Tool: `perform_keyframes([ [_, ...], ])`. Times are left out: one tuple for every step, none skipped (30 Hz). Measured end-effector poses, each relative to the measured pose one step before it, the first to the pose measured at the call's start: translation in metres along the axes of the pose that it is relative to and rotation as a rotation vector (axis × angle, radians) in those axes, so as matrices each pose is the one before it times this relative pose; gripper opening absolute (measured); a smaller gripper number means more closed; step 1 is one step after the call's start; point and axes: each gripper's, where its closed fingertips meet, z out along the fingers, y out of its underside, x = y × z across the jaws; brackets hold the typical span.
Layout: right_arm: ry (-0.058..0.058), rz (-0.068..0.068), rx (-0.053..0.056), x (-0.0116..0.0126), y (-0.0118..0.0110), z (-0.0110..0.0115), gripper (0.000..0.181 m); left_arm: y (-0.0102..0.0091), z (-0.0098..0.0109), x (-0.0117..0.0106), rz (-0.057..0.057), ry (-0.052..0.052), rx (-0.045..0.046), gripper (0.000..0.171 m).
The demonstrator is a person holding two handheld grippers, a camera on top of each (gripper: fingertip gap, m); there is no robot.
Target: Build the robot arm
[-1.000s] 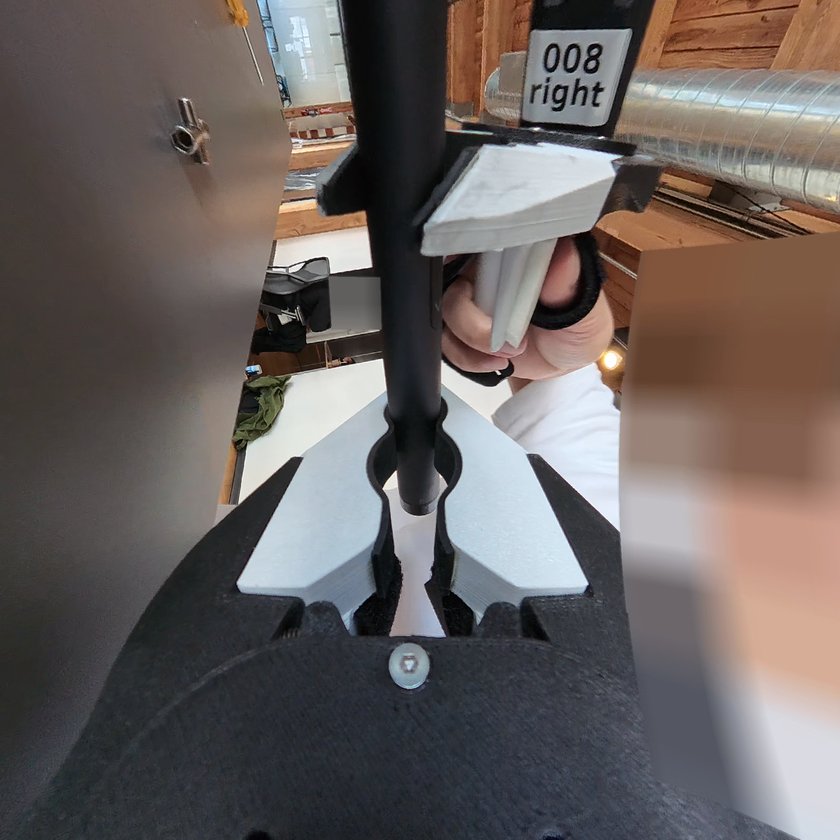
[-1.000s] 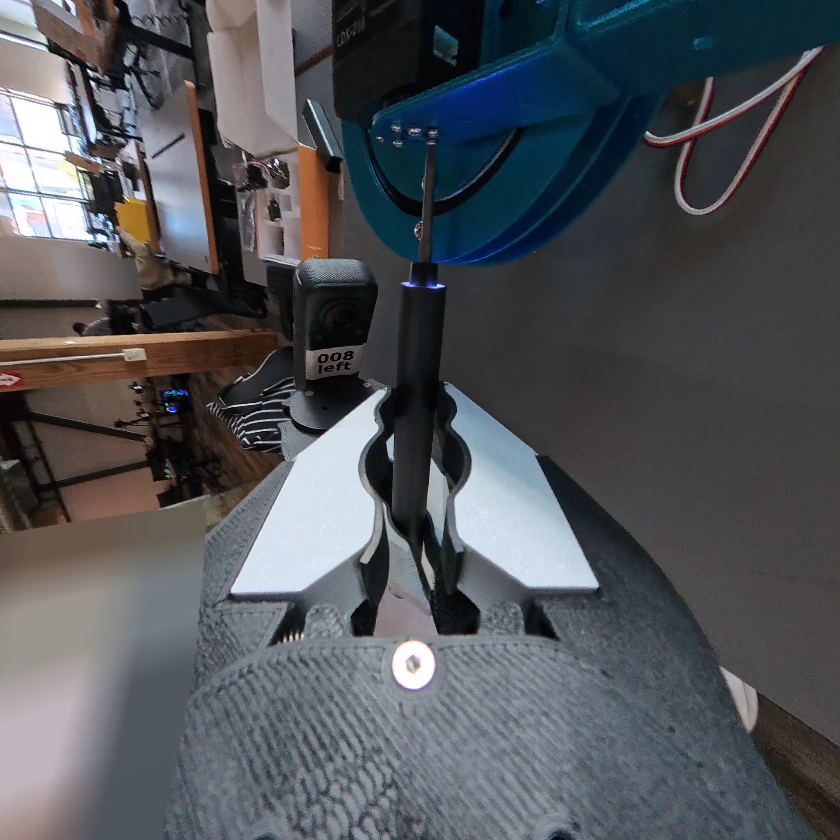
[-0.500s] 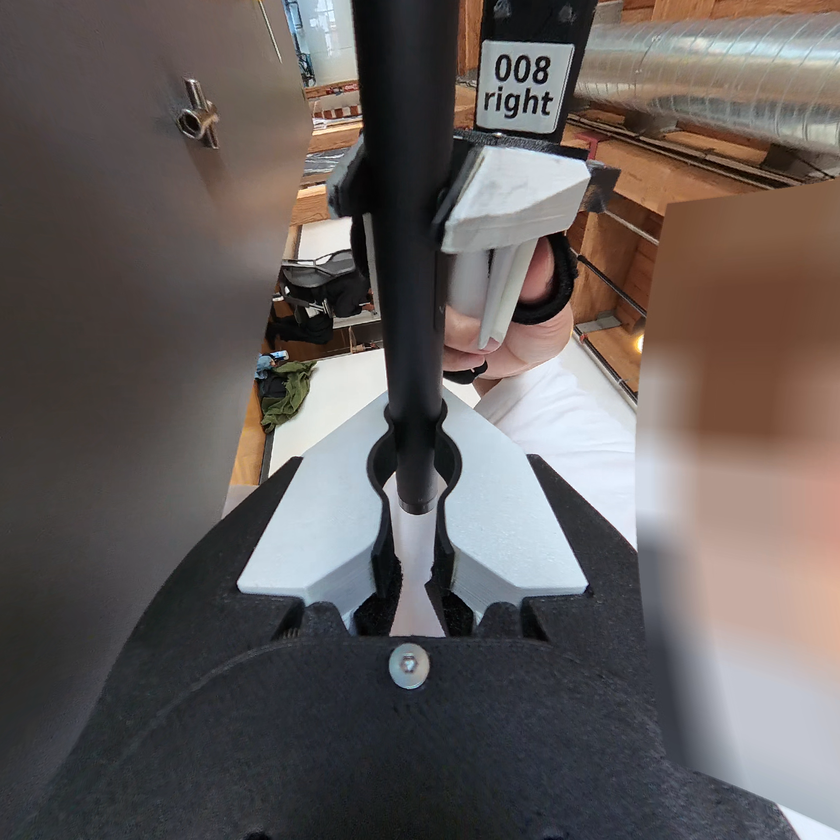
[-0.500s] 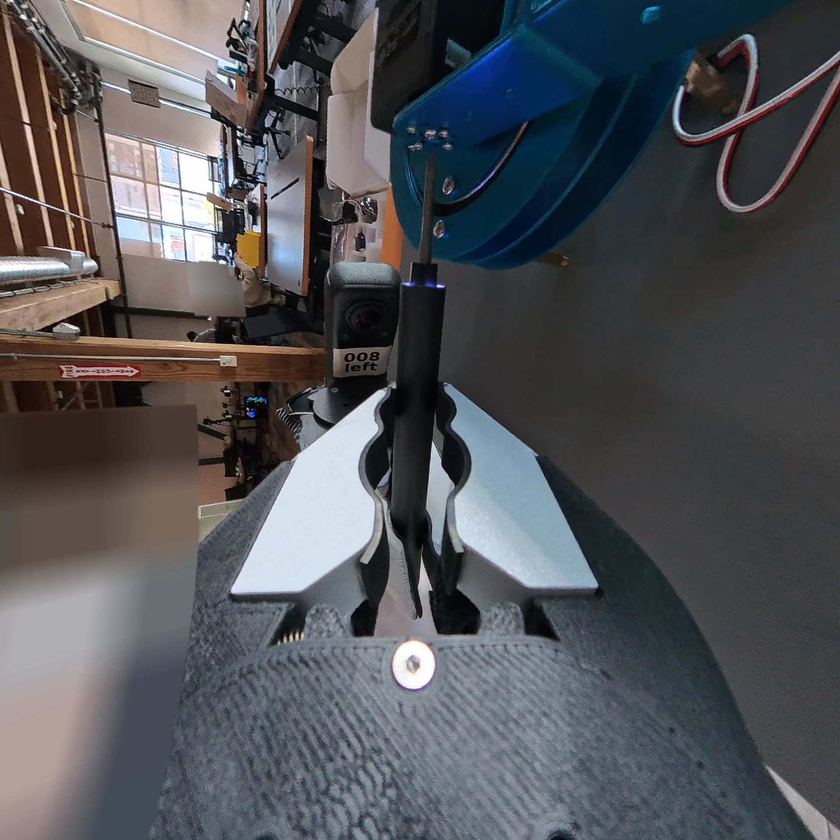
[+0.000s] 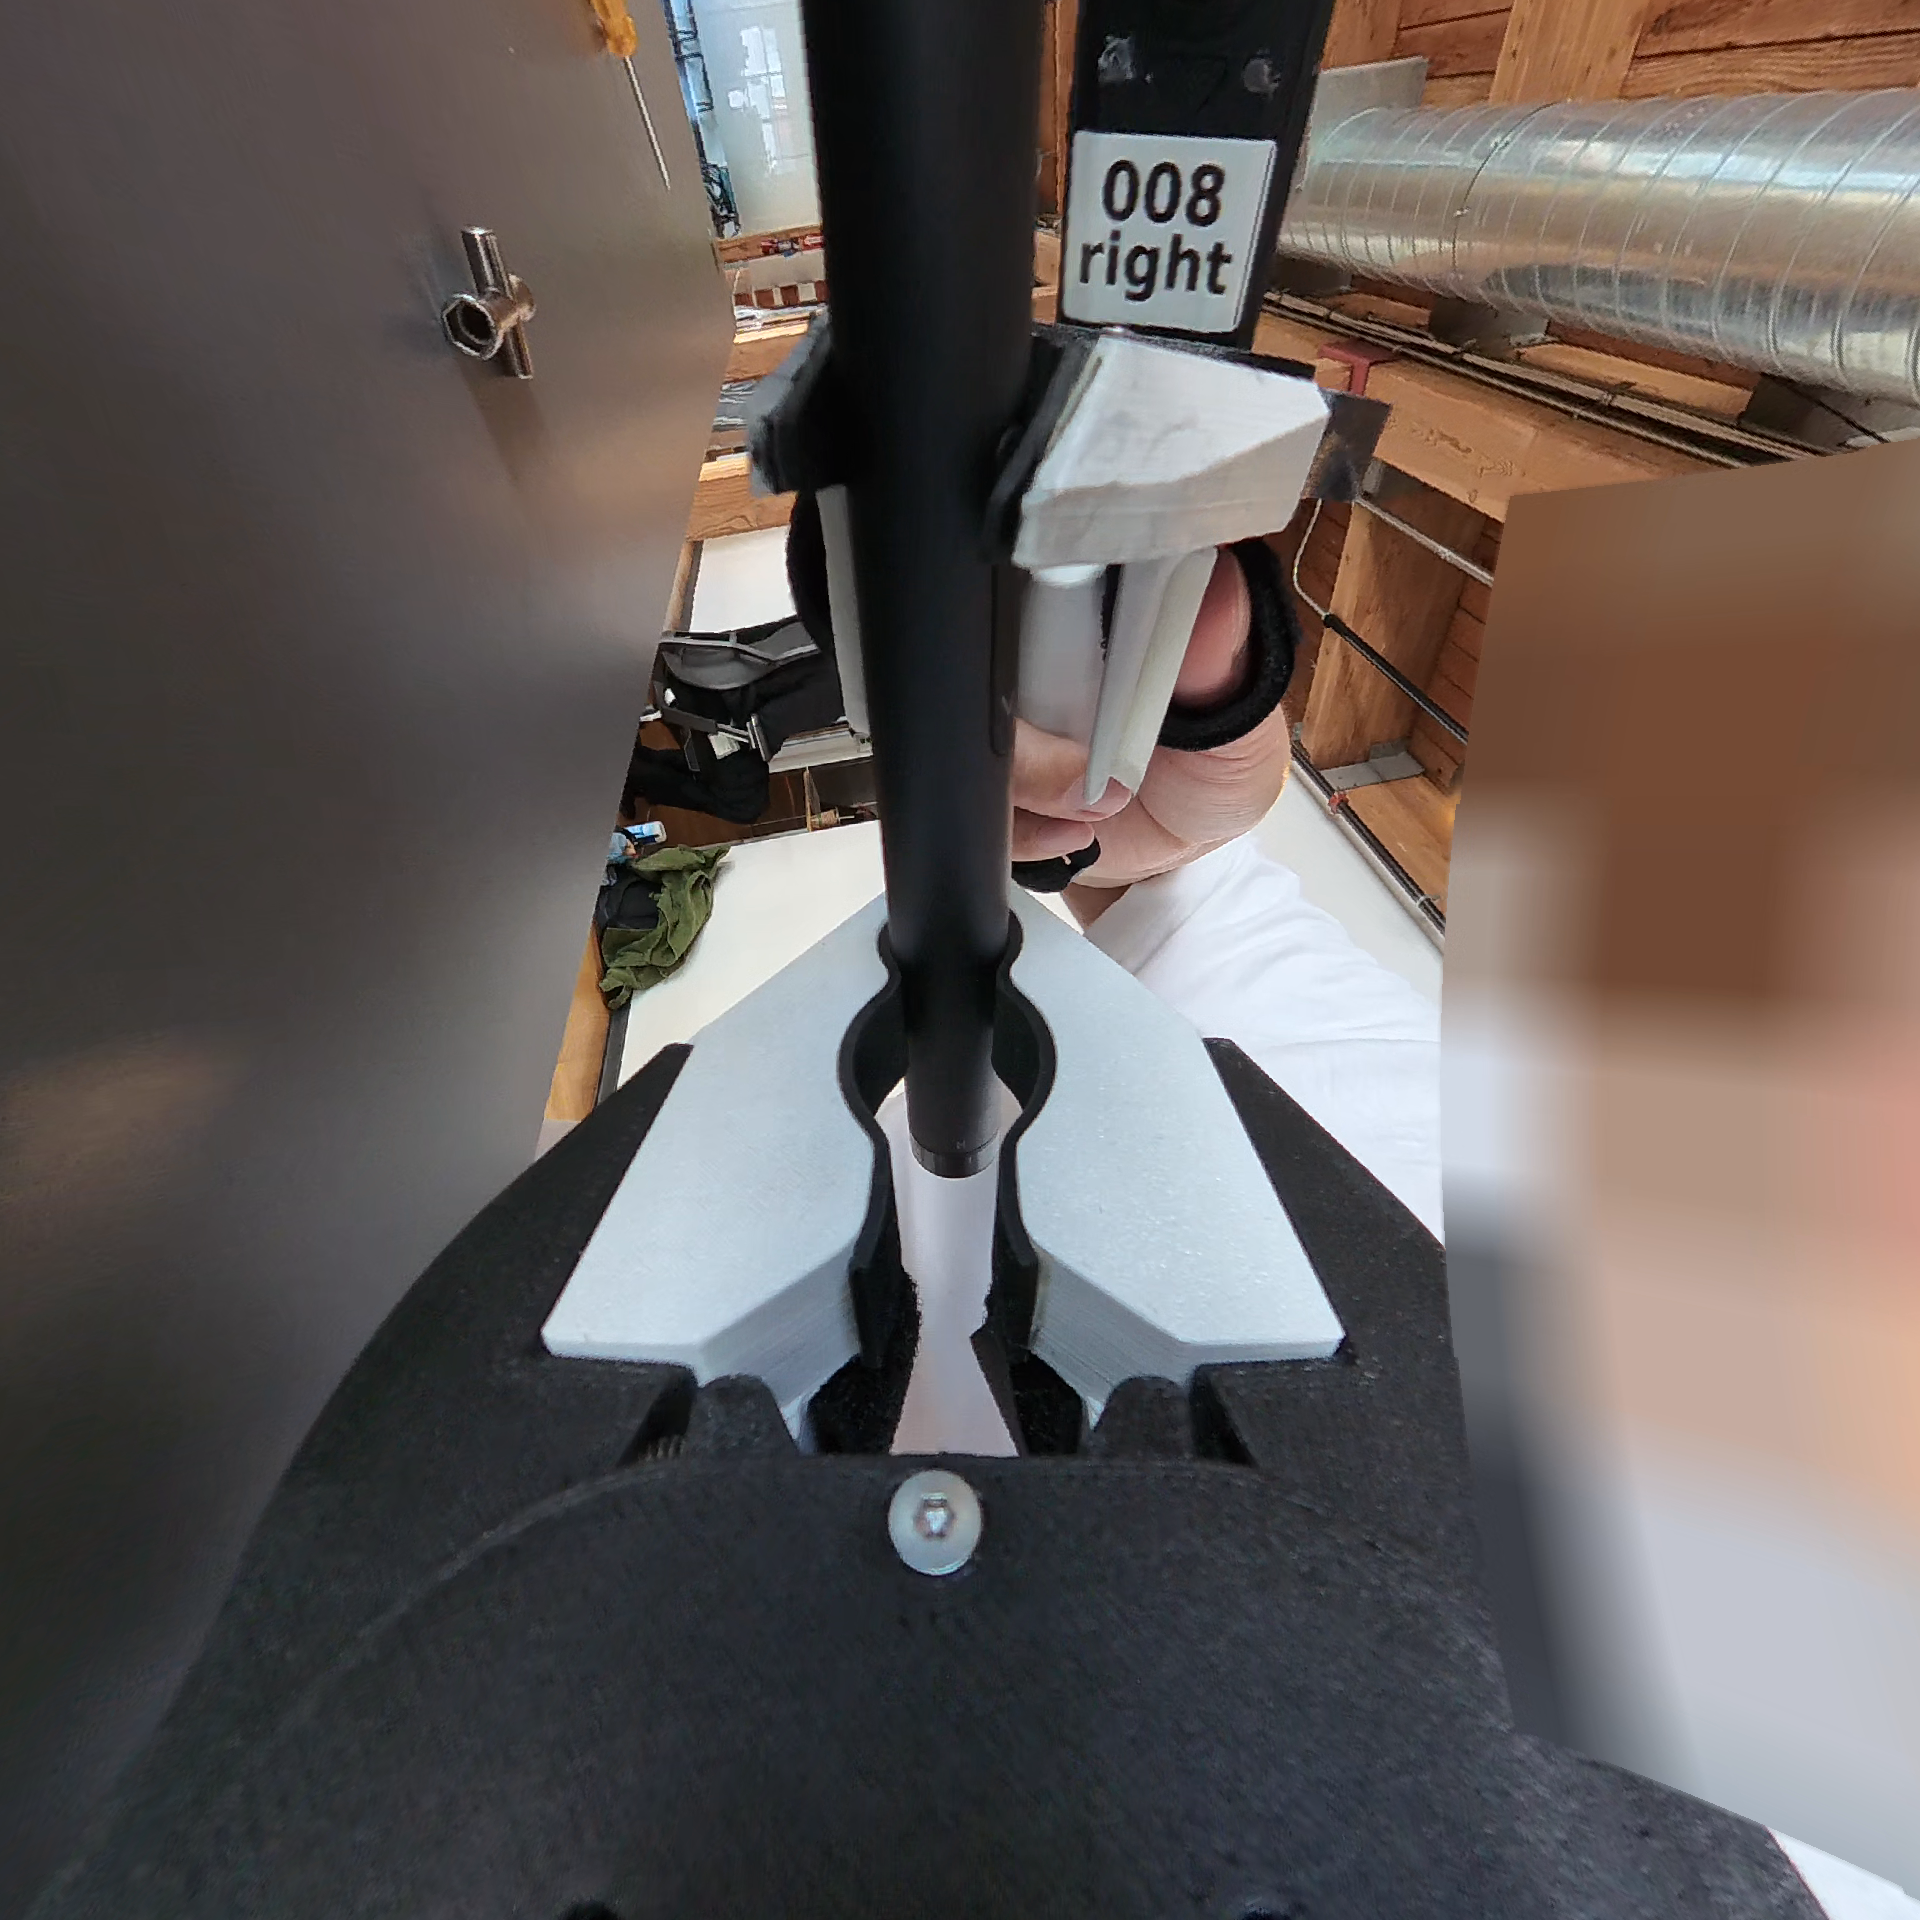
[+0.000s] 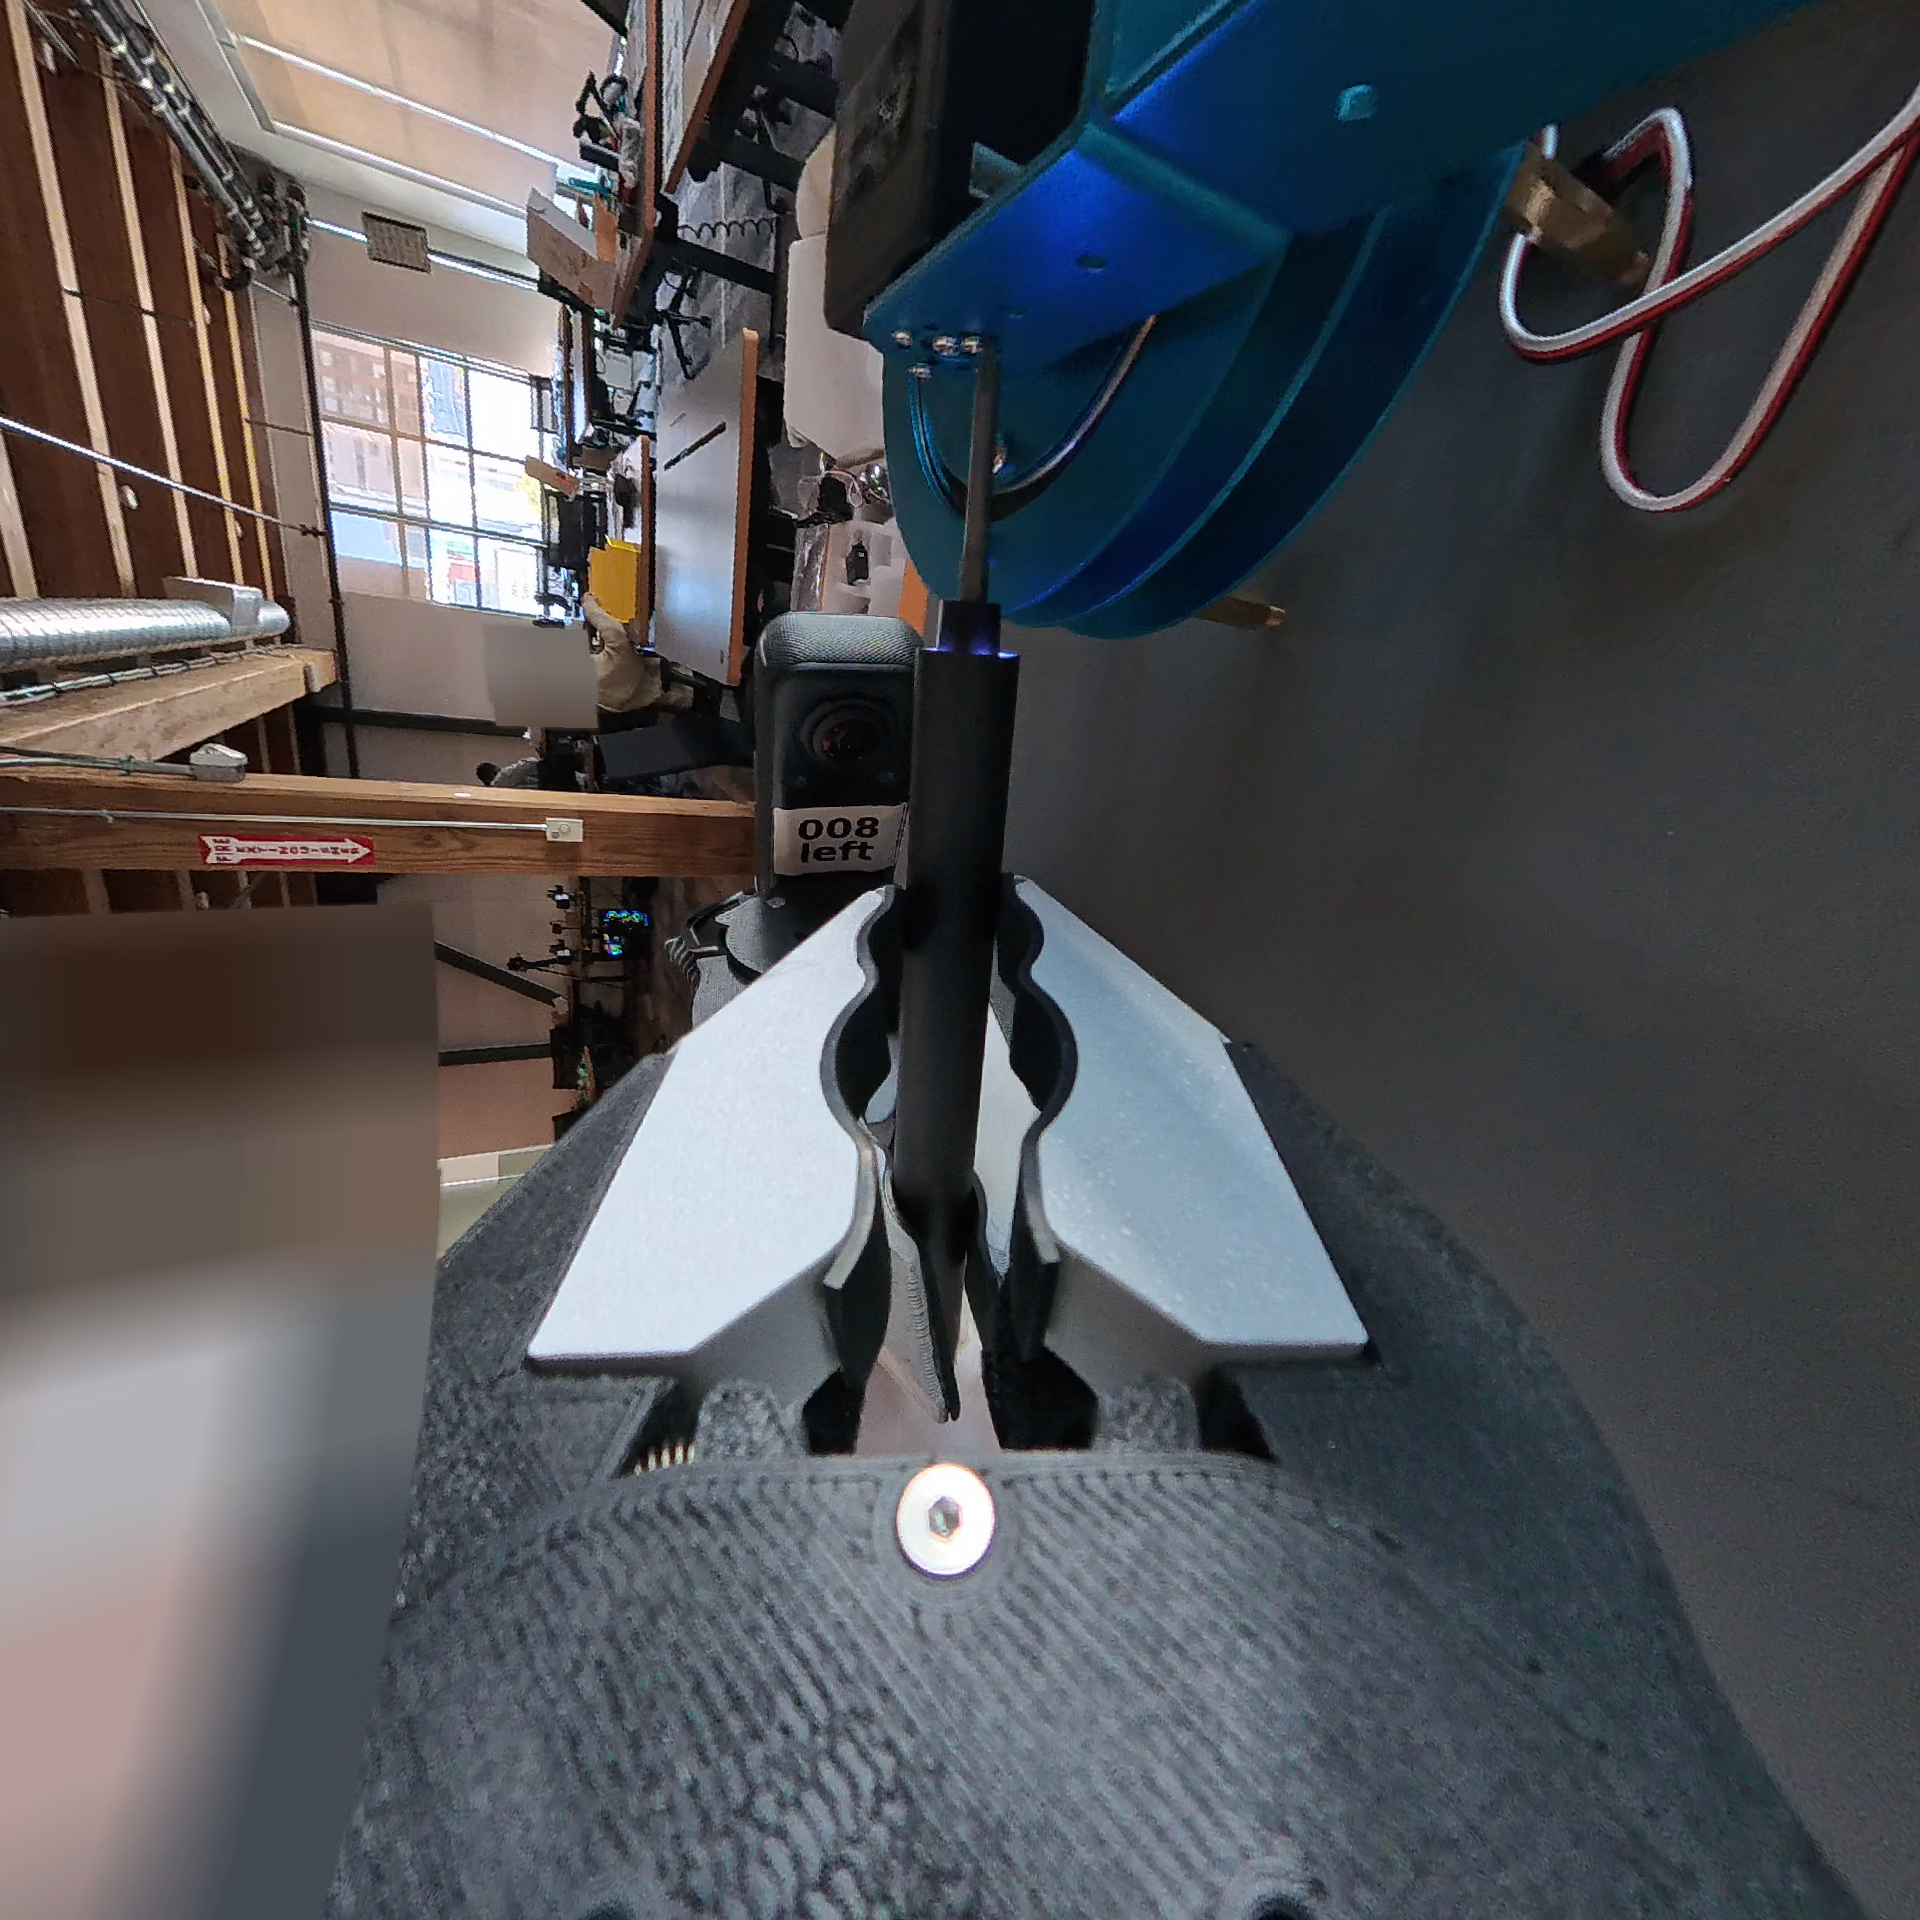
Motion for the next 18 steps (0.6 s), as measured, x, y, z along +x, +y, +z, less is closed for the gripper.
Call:
perform_keyframes([
  [-0.0022, 0.0004, 0.0011, -0.00001, -0.00022, -0.00033, 0.017, -0.00023, 0.00007, -0.00009, 0.0014, -0.0013, 0.00074, 0.008],
  [0.0016, -0.0057, -0.0001, 0.00016, -0.00023, -0.00034, 0.017, -0.00014, 0.00022, 0.00007, 0.0011, -0.0001, 0.00005, 0.008],
  [0.0027, -0.006, 0.0013, -0.00023, -0.00012, -0.00017, 0.017, -0.00005, 0.00009, 0.00039, -0.0004, 0.0018, 0.00097, 0.008],
  [0.0004, -0.0028, 0.0002, -0.00047, 0.00011, 0.00001, 0.017, 0.00005, -0.00001, 0.00026, -0.0005, 0.0013, 0.00109, 0.008],
  [-0.0017, 0.0028, -0.0002, -0.00049, 0.00012, 0.00007, 0.017, -0.00015, -0.00011, 0.00013, -0.0001, 0.001, 0.00268, 0.008],
  [-0.0026, 0.0036, -0.0008, 0.00005, -0.00013, 0.00014, 0.017, -0.00025, -0.0002, -0.00026, -0.0005, 0.0003, 0.00226, 0.008],
  [-0.0006, -0.0023, -0.0039, 0.00043, 0.00006, 0.00021, 0.017, 0.00011, -0.00007, -0.0005, 0.0005, -0.0019, -0.00061, 0.008],
  [0.0002, -0.0021, -0.0007, 0.00027, 0.00014, 0.00022, 0.017, -0.00007, 0.00012, -0.00011, -0.0001, 0.0007, 0.00068, 0.008],
  [-0.0006, 0.0009, 0.0036, -0.00016, 0.00009, -0.00007, 0.017, 0.00009, 0.00021, 0.00039, -0.0005, 0.0024, 0.00143, 0.008],
  [-0.0011, 0.0021, 0.0022, -0.00027, 0.00029, -0.00026, 0.017, 0.00037, 0.00034, 0.00038, 0.0002, 0.0014, -0.00008, 0.008],
  [-0.0017, -0.0007, 0.0023, -0.00023, 0.00024, -0.0003, 0.017, 0.00018, 0.00028, 0.00022, 0.0004, 0.0004, 0.00058, 0.008],
  [-0.0015, -0.003, 0.001, -0.00021, 0.0003, -0.00024, 0.017, 0.00027, 0.00018, 0.0, 0.0018, -0.0005, -0.00075, 0.008],
  [-0.0006, 0.0005, 0.001, -0.00041, 0.00029, -0.00006, 0.017, 0.00013, 0.00018, 0.00042, 0.0021, 0.0005, 0.00002, 0.008],
  [-0.0022, -0.0001, 0.0012, -0.00069, -0.00007, -0.0001, 0.017, -0.00021, 0.00001, 0.00065, 0.0023, 0.0013, 0.00169, 0.008],
  [-0.0007, -0.0027, 0.0004, -0.00069, -0.00025, -0.00012, 0.017, -0.00021, -0.00007, 0.00045, 0.0038, -0.0013, -0.00008, 0.008],
  [-0.0014, -0.0013, 0.0019, -0.00078, -0.00034, -0.00007, 0.017, -0.00044, -0.00012, 0.0003, 0.0041, -0.0015, 0.00098, 0.008],
  [-0.0019, 0.0002, 0.0013, -0.0005, -0.00045, -0.00001, 0.017, -0.00041, 0.00002, 0.0001, 0.0009, -0.0001, 0.00136, 0.008],
  [-0.0005, 0.0025, -0.0004, 0.00033, -0.00043, 0.00001, 0.017, -0.00044, -0.00002, 0.00002, -0.0027, 0.002, 0.00076, 0.008],
])
